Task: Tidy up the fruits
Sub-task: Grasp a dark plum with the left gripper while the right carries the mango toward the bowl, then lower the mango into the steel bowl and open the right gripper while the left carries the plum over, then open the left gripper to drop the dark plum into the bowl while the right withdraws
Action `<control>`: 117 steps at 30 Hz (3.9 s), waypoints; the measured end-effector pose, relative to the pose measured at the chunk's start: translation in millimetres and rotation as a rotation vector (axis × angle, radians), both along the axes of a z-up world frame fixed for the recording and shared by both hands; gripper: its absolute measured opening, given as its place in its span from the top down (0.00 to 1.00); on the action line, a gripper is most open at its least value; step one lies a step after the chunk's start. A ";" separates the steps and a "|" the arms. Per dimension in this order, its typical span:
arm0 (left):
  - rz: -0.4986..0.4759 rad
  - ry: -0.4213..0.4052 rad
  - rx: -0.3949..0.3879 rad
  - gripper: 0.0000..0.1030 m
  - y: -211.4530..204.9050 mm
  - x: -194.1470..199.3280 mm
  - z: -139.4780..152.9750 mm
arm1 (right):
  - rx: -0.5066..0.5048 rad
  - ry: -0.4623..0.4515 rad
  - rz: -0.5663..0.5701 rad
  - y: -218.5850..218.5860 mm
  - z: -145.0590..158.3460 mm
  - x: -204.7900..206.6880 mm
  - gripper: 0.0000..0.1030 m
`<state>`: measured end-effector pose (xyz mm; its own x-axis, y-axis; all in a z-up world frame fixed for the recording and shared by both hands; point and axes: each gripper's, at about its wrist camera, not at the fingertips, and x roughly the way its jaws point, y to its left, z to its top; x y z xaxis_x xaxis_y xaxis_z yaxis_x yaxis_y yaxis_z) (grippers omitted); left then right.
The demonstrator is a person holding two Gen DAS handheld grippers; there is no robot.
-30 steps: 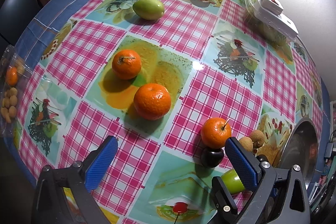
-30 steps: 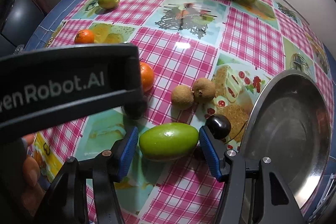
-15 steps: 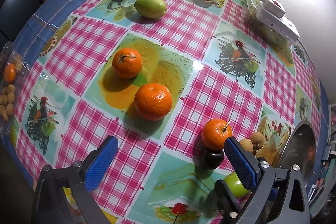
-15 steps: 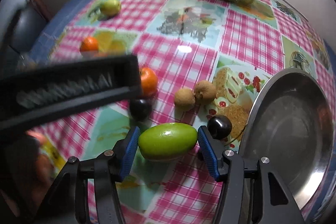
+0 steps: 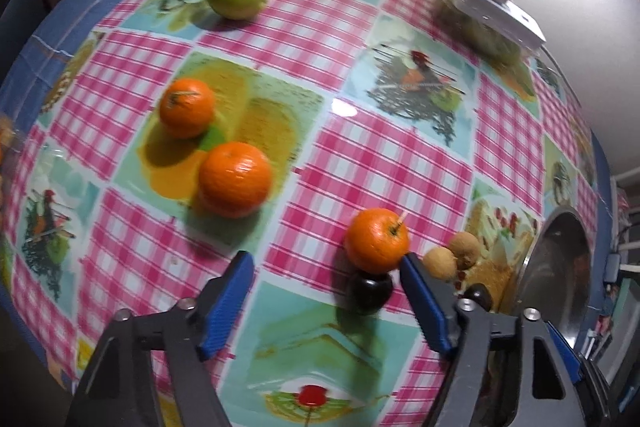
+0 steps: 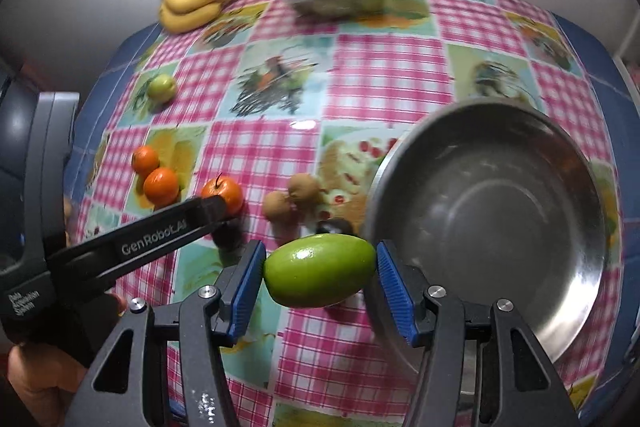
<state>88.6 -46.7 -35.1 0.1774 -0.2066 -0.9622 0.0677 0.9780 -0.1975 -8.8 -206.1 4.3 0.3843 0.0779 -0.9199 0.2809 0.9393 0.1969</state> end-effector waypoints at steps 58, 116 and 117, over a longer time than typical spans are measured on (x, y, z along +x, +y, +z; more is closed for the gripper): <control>-0.599 -0.286 -0.032 0.71 -183.5 -95.9 24.4 | -0.028 -0.015 -0.459 -161.9 -28.9 -68.3 0.42; -0.353 -0.311 0.076 0.50 -133.7 -67.4 66.3 | -0.124 -0.032 -0.459 -145.3 26.5 -72.3 0.42; -0.326 -0.301 0.089 0.50 -127.7 -64.9 65.0 | -0.114 -0.024 -0.457 -144.6 24.4 -71.8 0.42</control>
<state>23.7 -174.4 29.9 0.3916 -0.2172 -0.8942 0.4170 0.9081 -0.0380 -80.6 -350.7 28.7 0.3771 -0.2049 -0.9032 0.6670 0.7367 0.1114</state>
